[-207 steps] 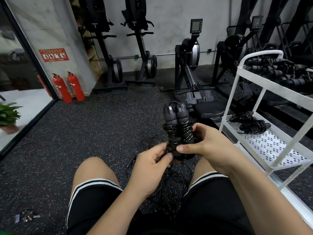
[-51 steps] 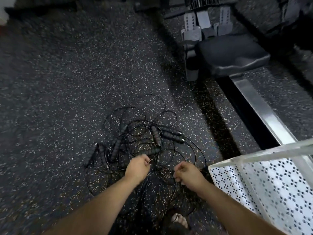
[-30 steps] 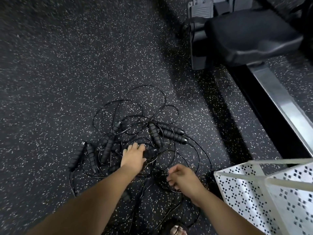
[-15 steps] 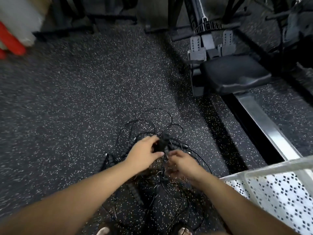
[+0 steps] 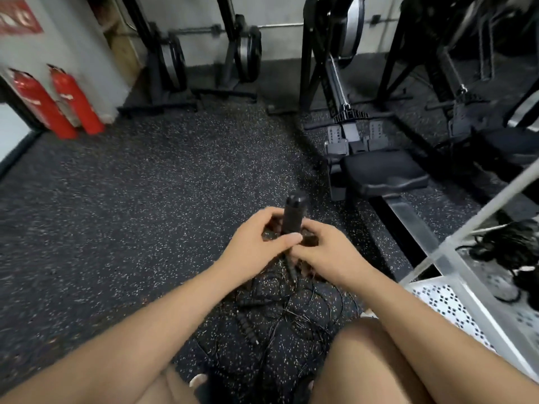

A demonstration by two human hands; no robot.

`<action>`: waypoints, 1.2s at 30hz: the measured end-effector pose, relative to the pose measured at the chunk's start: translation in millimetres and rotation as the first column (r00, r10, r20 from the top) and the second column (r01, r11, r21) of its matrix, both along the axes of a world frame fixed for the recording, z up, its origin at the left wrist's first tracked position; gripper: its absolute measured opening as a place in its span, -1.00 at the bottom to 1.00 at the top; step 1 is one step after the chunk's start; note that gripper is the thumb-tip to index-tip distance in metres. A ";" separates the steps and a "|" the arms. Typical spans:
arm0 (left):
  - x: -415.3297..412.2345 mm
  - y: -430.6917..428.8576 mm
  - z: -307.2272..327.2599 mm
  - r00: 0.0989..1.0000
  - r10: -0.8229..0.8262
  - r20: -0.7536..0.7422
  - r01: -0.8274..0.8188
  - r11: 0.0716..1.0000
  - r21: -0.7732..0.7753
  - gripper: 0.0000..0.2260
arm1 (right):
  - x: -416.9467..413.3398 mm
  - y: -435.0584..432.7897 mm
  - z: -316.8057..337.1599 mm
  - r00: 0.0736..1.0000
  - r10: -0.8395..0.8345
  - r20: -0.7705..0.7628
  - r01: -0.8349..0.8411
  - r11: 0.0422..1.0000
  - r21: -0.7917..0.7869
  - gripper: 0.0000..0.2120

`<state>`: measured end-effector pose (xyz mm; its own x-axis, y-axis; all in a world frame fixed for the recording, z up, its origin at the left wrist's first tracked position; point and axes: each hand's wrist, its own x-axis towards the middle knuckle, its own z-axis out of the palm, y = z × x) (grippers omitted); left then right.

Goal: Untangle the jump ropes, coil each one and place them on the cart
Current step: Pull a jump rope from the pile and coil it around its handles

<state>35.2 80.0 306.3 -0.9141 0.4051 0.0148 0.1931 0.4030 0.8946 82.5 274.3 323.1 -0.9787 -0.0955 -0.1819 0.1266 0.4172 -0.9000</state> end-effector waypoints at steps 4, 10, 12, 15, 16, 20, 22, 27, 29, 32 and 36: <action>35.3 -20.2 2.2 0.987 -0.113 0.115 0.111 0.994 0.025 -0.45 | 35.8 -15.8 33.4 0.995 -0.086 -0.054 0.076 0.983 -0.170 -0.80; 82.0 -43.0 -8.1 0.983 -0.123 0.136 0.135 0.988 -0.081 -0.83 | 89.4 -30.0 79.6 0.982 -0.137 -0.132 0.070 0.906 -0.417 -0.75; 89.9 -50.3 -26.3 0.991 -0.074 0.113 0.090 0.985 -0.150 -0.96 | 104.8 -29.4 93.6 0.974 -0.143 -0.174 0.041 0.872 -0.488 -0.72; 96.3 -65.3 -48.5 0.989 0.019 0.147 0.018 0.969 -0.247 -0.87 | 121.3 -27.0 107.2 0.961 -0.166 -0.221 0.001 0.803 -0.596 -0.68; 97.3 -69.9 -53.3 0.987 0.040 0.156 0.000 0.969 -0.248 -0.86 | 125.3 -26.4 108.8 0.958 -0.163 -0.236 -0.019 0.785 -0.619 -0.68; 97.5 -81.2 -51.9 0.970 0.194 0.145 -0.168 0.971 -0.173 -0.82 | 138.2 -31.2 95.6 0.983 -0.010 -0.184 -0.124 0.704 -0.700 -0.63; 93.8 -79.7 -39.5 0.963 0.251 0.098 -0.233 0.958 -0.169 -0.81 | 139.7 -36.4 80.5 0.996 0.071 -0.046 -0.080 0.624 -0.777 -0.73; 84.7 -71.8 6.7 0.960 0.280 -0.032 -0.281 0.949 -0.145 -0.79 | 121.6 -46.8 53.8 0.986 0.141 0.090 -0.009 0.578 -0.816 -0.78; 82.1 -71.1 28.0 0.957 0.286 -0.045 -0.289 0.950 -0.121 -0.78 | 107.4 -52.9 49.7 0.990 0.003 0.144 0.102 0.692 -0.715 -0.59; 75.1 -68.1 57.8 0.958 0.279 -0.065 -0.279 0.960 -0.001 -0.78 | 80.7 -63.5 44.6 0.978 -0.128 0.164 0.198 0.819 -0.539 -0.48; 72.0 -54.7 86.3 0.962 0.271 0.045 -0.273 0.925 0.263 -0.81 | 57.7 -74.8 33.3 0.993 -0.086 0.074 0.105 0.945 -0.310 -0.64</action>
